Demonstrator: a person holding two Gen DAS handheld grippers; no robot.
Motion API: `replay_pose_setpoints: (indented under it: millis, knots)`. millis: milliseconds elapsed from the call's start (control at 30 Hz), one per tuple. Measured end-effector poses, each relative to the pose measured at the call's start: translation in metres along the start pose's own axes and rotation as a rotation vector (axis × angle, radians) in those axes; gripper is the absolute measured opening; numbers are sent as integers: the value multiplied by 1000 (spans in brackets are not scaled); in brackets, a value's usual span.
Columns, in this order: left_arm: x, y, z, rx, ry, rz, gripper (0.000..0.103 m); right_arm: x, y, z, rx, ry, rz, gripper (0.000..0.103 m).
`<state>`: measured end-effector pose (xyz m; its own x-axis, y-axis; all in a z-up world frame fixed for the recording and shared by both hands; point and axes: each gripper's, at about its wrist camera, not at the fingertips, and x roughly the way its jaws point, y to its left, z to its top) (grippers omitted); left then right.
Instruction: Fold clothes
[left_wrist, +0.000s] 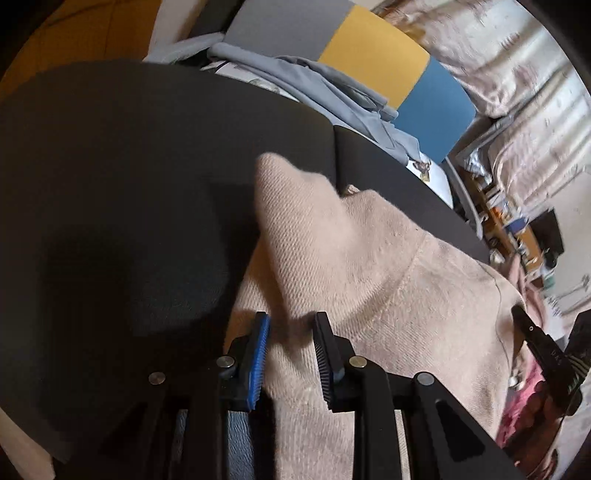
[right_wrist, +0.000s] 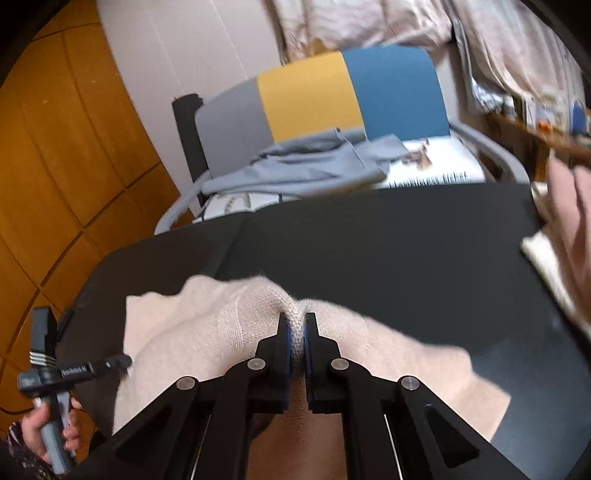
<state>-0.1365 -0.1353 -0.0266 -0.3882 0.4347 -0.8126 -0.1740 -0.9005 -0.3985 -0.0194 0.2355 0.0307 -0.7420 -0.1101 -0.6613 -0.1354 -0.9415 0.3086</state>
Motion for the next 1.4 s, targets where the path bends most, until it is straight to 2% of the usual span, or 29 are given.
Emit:
replay_pose_setpoints:
  millis: [100,167,267,300,333,367,400,433,600,767,800,900,967,1067,1133,1167,1200,1333,1400]
  knots:
    - [19,-18,6,87,23,60,30,2,-10,-5,17,13,6,6]
    - [34,-32,7,171,22,140,32,2,-14,-8,26,18,16,6]
    - [41,-45,5,193,-27,183,32,1,-17,-13,29,26,24,6]
    - [41,-47,4,197,-30,172,29,1,-17,-15,29,28,23,6]
    - [41,-49,3,201,-33,160,22,0,-18,-16,37,29,27,6]
    - [42,-52,2,202,-35,145,8,0,-20,-17,47,29,32,6]
    - [40,-53,2,188,-26,103,7,-1,-23,-17,55,28,38,6]
    - [38,-54,3,177,-22,64,6,-3,-27,-17,63,26,44,6]
    - [-22,-73,20,201,-132,-59,6,-19,-19,1,63,-15,82,6]
    - [-86,-100,48,260,-255,-161,6,-54,2,42,64,-106,162,4]
    - [-98,-106,54,273,-278,-179,6,-63,7,51,55,-132,177,0]
    - [-133,-123,72,311,-346,-234,6,-98,26,81,-10,-242,217,0]
    - [-148,-132,78,309,-352,-278,6,-121,43,104,-64,-290,229,0]
    - [-171,-152,83,329,-395,-306,6,-134,64,127,-150,-274,248,1]
    - [-186,-166,87,342,-423,-325,6,-126,72,122,-184,-218,238,20]
    - [-193,-172,88,349,-436,-333,6,-114,72,111,-200,-188,204,65]
    - [-199,-177,85,362,-443,-335,6,-102,72,98,-215,-157,166,102]
    - [-213,-189,75,404,-449,-347,6,-37,62,40,-280,-20,-16,101]
    - [-214,-189,66,405,-446,-356,6,1,48,15,-273,67,-51,89]
